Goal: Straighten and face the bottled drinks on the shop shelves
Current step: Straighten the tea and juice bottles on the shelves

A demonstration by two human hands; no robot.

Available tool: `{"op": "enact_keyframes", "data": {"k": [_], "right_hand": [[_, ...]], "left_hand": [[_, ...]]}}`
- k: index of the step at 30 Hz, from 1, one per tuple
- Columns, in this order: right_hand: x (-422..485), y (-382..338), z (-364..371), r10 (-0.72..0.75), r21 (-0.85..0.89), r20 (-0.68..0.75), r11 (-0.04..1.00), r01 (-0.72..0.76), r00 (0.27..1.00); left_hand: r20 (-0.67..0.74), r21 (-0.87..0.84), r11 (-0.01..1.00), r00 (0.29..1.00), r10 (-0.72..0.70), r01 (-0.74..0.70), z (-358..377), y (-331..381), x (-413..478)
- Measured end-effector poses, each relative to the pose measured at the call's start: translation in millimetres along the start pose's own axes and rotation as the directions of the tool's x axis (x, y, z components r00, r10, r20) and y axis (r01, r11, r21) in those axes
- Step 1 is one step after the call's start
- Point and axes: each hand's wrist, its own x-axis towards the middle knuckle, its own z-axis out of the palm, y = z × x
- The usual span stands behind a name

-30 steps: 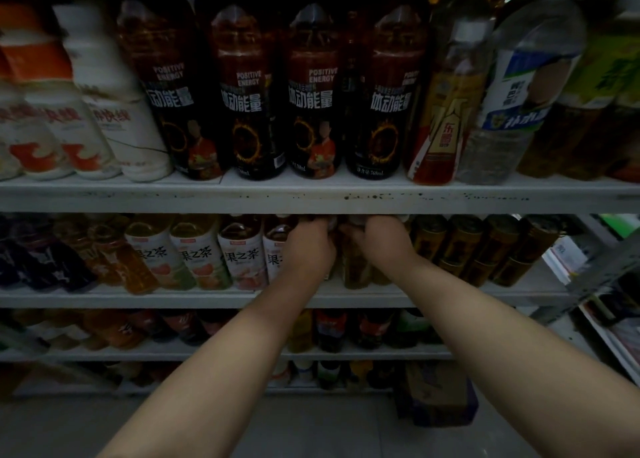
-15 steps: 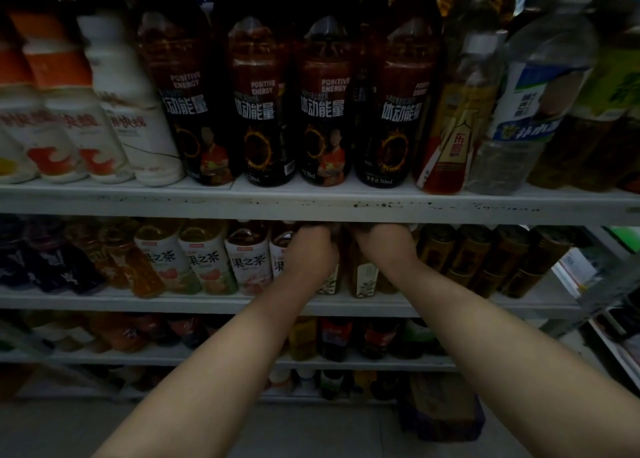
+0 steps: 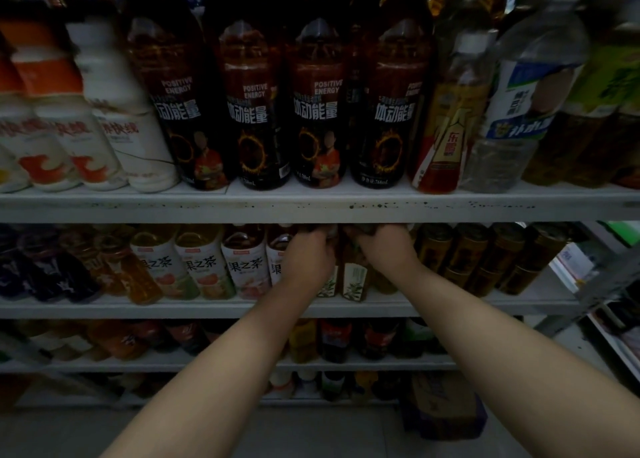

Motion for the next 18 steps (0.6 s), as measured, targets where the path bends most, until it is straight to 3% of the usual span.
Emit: {"op": "enact_keyframes", "data": {"k": [5, 9, 11, 12, 14, 16, 18], "right_hand": [[-36, 20, -20, -0.166, -0.172, -0.014, 0.972, 0.161, 0.986], [-71, 69, -57, -0.014, -0.16, -0.213, 0.987, -0.021, 0.977], [-72, 82, -78, 0.043, -0.15, -0.248, 0.985, -0.082, 0.968], [-68, 84, -87, 0.047, -0.154, -0.238, 0.984, -0.085, 0.97], [-55, 82, -100, -0.004, -0.21, -0.198, 0.977, -0.038, 0.98], [-41, 76, -106, -0.04, -0.304, -0.128, 0.953, -0.001, 0.991], [-31, 68, -106, -0.077, -0.414, -0.042, 0.909, 0.052, 0.996]], "left_hand": [[-0.025, 0.001, 0.998, 0.997, -0.068, 0.068, -1, 5, -6], [-0.233, -0.103, 0.991, 0.971, 0.055, -0.081, 7, 2, -38], [-0.287, -0.167, 0.975, 0.953, 0.093, -0.146, 19, 7, -60], [-0.235, -0.205, 0.969, 0.968, 0.09, -0.14, 29, 11, -70], [0.029, -0.29, 0.957, 1.0, 0.007, 0.002, 54, 26, -82], [0.26, -0.324, 0.927, 0.96, -0.105, 0.189, 78, 43, -85], [0.301, -0.364, 0.893, 0.941, -0.156, 0.264, 97, 59, -81]]}}
